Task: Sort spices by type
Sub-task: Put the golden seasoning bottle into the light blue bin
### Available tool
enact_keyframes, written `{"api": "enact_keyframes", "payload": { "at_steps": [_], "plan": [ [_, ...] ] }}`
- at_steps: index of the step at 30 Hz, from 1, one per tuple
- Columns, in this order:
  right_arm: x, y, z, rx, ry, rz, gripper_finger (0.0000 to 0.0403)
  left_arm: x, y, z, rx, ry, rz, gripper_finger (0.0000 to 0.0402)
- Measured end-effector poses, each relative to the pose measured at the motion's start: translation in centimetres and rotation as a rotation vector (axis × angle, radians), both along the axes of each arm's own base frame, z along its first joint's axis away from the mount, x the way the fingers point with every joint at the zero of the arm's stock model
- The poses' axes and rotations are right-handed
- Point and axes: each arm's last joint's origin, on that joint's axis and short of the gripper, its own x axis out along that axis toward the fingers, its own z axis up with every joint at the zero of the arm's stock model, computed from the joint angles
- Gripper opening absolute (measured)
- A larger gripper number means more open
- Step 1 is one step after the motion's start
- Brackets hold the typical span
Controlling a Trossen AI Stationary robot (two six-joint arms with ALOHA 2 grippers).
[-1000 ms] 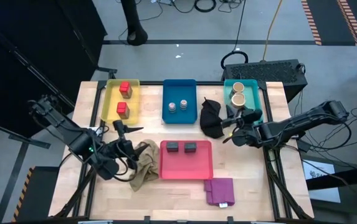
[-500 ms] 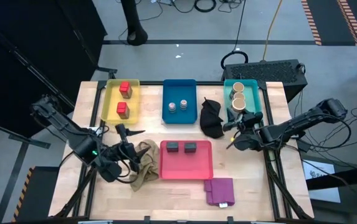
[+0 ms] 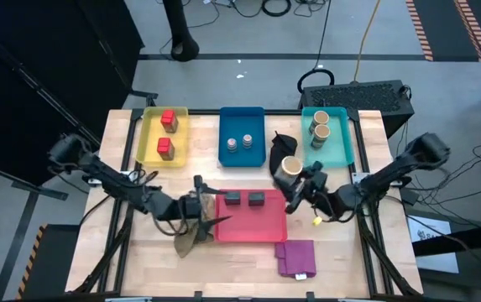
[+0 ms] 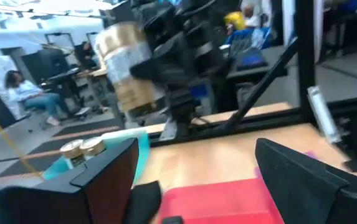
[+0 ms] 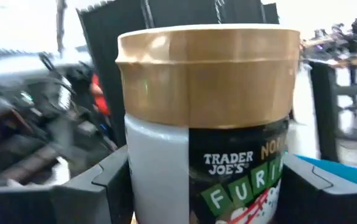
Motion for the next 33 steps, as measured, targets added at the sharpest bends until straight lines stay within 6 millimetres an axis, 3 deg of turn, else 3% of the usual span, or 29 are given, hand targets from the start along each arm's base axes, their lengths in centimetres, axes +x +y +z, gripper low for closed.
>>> {"api": "enact_keyframes", "payload": {
  "at_steps": [5, 12, 15, 25, 33],
  "plan": [
    [3.2, 1.1, -0.5, -0.043, -0.103, 0.005, 0.0251, 2.1, 0.2, -1.4, 0.039, -0.019, 0.037, 0.0329],
    [7.2, 2.8, 0.4, -0.169, -0.052, -0.041, 0.0251, 3.2, 1.3, -1.7, 0.019, -0.083, 0.132, 0.0329],
    [8.2, 3.3, 0.9, -0.194, -0.039, -0.058, 0.0251, 3.4, 1.7, -1.5, -0.005, -0.101, 0.096, 0.0329],
    [8.7, 3.5, 1.1, -0.198, -0.015, -0.074, 0.0251, 4.0, 2.9, -0.7, -0.012, -0.175, -0.002, 0.0329],
    [8.8, 3.4, 1.1, -0.183, -0.019, -0.083, 0.0251, 6.2, 3.9, -1.0, 0.003, -0.173, 0.010, 0.0329]
  ]
}}
